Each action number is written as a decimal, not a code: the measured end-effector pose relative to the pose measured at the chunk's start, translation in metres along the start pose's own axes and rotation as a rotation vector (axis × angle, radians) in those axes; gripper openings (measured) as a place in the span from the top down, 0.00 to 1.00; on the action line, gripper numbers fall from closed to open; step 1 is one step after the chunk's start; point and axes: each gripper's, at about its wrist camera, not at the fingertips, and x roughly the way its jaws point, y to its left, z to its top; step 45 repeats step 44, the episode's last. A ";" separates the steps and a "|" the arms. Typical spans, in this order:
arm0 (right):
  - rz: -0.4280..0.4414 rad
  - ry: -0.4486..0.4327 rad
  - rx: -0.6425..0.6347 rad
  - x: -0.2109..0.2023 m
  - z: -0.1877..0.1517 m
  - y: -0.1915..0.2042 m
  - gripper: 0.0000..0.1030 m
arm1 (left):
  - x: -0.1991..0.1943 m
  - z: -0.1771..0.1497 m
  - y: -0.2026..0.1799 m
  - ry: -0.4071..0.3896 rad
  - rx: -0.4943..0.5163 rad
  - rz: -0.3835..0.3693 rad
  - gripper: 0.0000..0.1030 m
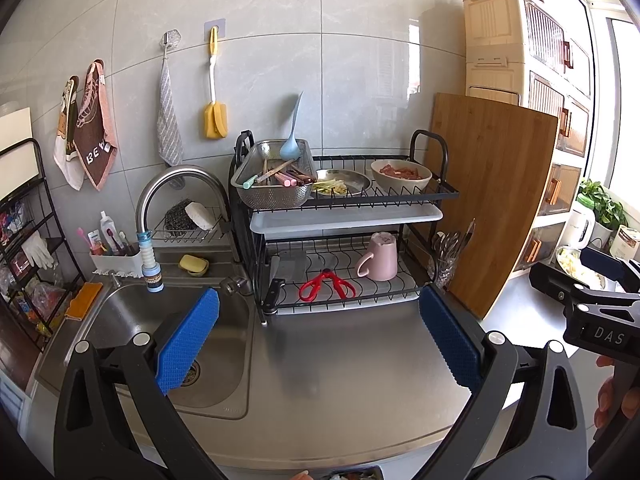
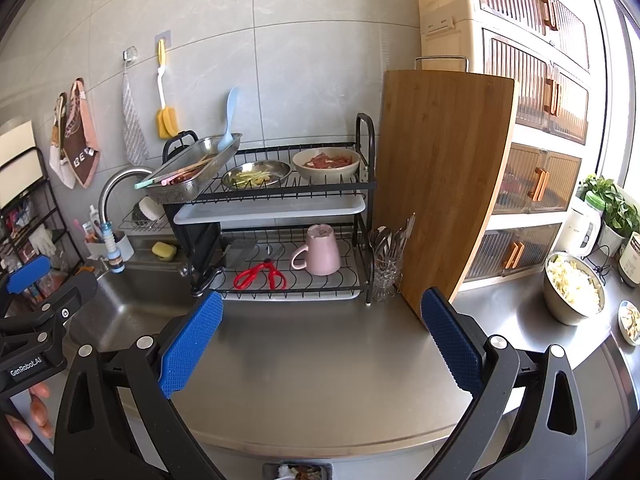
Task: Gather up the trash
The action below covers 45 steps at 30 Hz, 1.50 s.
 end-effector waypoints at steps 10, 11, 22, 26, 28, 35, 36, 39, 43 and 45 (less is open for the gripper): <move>-0.002 -0.004 0.007 0.000 -0.001 -0.001 0.03 | 0.001 0.001 0.000 0.002 -0.011 0.006 0.08; -0.002 -0.005 0.008 0.000 -0.001 -0.001 0.03 | 0.001 0.002 0.001 0.002 -0.018 0.002 0.08; -0.001 -0.003 0.022 0.001 -0.002 -0.005 0.03 | 0.003 -0.002 0.000 0.010 -0.010 0.033 0.08; 0.003 0.002 0.023 0.003 -0.004 -0.005 0.03 | 0.001 -0.003 -0.001 -0.004 -0.004 0.040 0.08; 0.006 0.006 0.024 0.004 -0.004 -0.005 0.03 | 0.001 -0.003 -0.001 -0.006 -0.010 0.032 0.08; 0.008 0.012 0.019 0.005 -0.004 -0.005 0.03 | 0.001 -0.004 -0.002 -0.005 0.000 0.035 0.08; 0.009 0.013 0.018 0.005 -0.004 -0.004 0.03 | 0.002 -0.004 -0.002 0.000 0.000 0.039 0.08; 0.012 0.015 0.010 0.005 -0.004 -0.003 0.03 | 0.005 -0.003 0.000 0.023 -0.007 0.053 0.08; 0.015 0.019 0.006 0.007 -0.004 -0.002 0.03 | 0.007 -0.004 0.002 0.031 -0.016 0.042 0.08; 0.014 0.019 0.005 0.007 -0.003 -0.002 0.03 | 0.008 -0.004 0.002 0.035 -0.018 0.040 0.08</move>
